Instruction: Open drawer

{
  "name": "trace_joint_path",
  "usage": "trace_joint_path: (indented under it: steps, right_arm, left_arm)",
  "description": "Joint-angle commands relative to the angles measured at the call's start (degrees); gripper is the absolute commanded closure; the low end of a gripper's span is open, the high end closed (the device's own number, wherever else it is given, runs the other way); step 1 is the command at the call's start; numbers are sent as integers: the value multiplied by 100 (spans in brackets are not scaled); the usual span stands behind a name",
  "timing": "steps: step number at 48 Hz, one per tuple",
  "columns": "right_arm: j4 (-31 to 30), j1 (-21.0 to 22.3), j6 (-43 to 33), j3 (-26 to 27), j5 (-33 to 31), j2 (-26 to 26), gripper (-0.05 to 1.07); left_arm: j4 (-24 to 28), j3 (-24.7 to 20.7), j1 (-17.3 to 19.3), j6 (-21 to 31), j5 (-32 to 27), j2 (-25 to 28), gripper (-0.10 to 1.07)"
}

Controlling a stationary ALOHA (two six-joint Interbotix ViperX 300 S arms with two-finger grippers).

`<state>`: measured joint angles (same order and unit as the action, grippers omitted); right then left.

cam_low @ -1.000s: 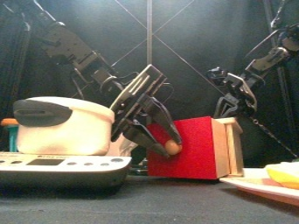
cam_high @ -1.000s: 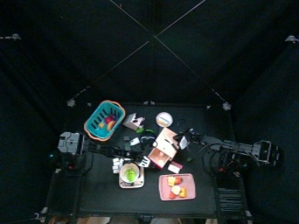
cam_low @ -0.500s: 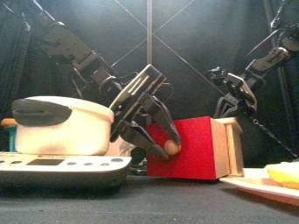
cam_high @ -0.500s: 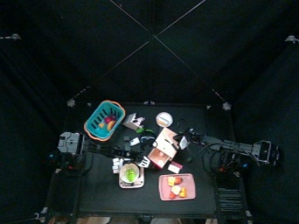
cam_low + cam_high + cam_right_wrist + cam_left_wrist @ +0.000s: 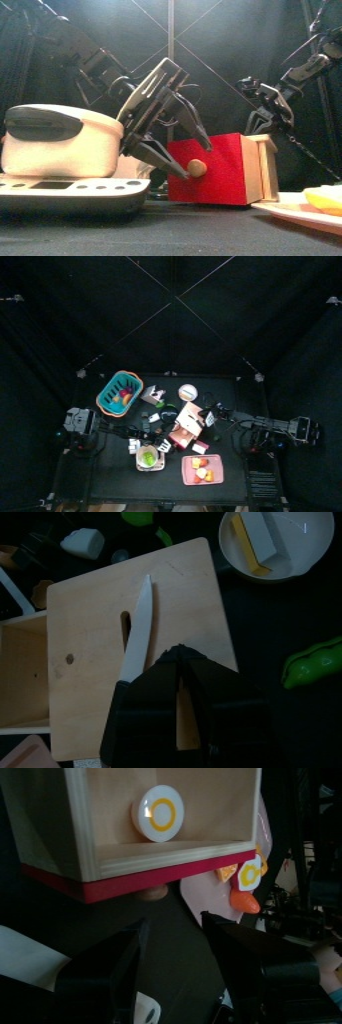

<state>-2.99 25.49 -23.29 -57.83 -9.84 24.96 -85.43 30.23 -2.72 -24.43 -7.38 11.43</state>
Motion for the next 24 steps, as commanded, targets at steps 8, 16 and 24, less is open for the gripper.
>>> trace_joint_path:
  steps: [8, 16, 24]
  right_arm:
    - [-35, 35, 9, -26, -88, -53, 56]
    - [-35, 35, 9, -18, -88, -44, 56]
    - [-35, 26, 9, 26, -88, -35, 56]
  left_arm:
    - [264, -246, 70, -26, -18, -343, 14]
    - [466, -272, 105, -18, -18, -422, 14]
    - [527, -290, 158, -44, -35, -545, 14]
